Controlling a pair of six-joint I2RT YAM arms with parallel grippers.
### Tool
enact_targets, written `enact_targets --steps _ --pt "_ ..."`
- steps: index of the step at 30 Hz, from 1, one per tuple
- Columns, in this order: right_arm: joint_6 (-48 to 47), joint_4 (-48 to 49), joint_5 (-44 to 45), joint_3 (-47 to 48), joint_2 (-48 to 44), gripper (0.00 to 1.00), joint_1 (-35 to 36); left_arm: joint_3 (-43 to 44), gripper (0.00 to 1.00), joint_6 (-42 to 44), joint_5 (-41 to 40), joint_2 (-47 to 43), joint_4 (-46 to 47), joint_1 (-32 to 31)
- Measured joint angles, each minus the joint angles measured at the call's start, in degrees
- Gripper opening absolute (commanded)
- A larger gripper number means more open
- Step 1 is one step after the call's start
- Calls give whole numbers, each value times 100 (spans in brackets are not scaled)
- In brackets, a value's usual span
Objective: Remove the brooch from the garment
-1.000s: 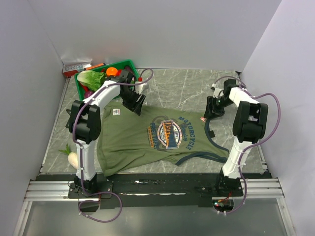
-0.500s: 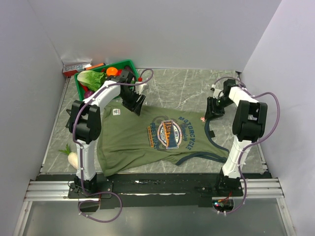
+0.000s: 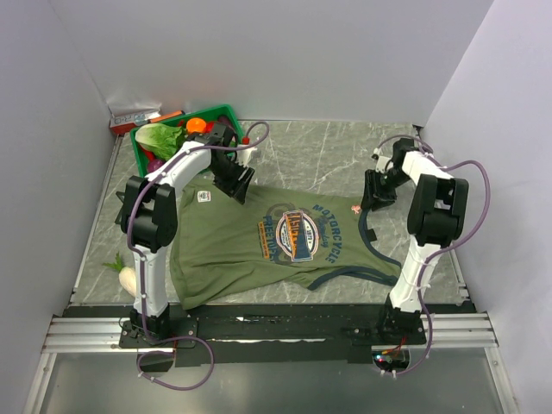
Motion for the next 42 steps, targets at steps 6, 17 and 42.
enact_targets --steps 6,17,42 --pt "-28 20 -20 343 343 49 -2 -22 63 -2 -2 0 4 0" --pt "-20 15 -219 361 407 24 -2 -109 63 0 -9 0 7 -4" --pt "813 -306 487 142 -551 10 2743 -9 63 28 70 -2 -98 20"
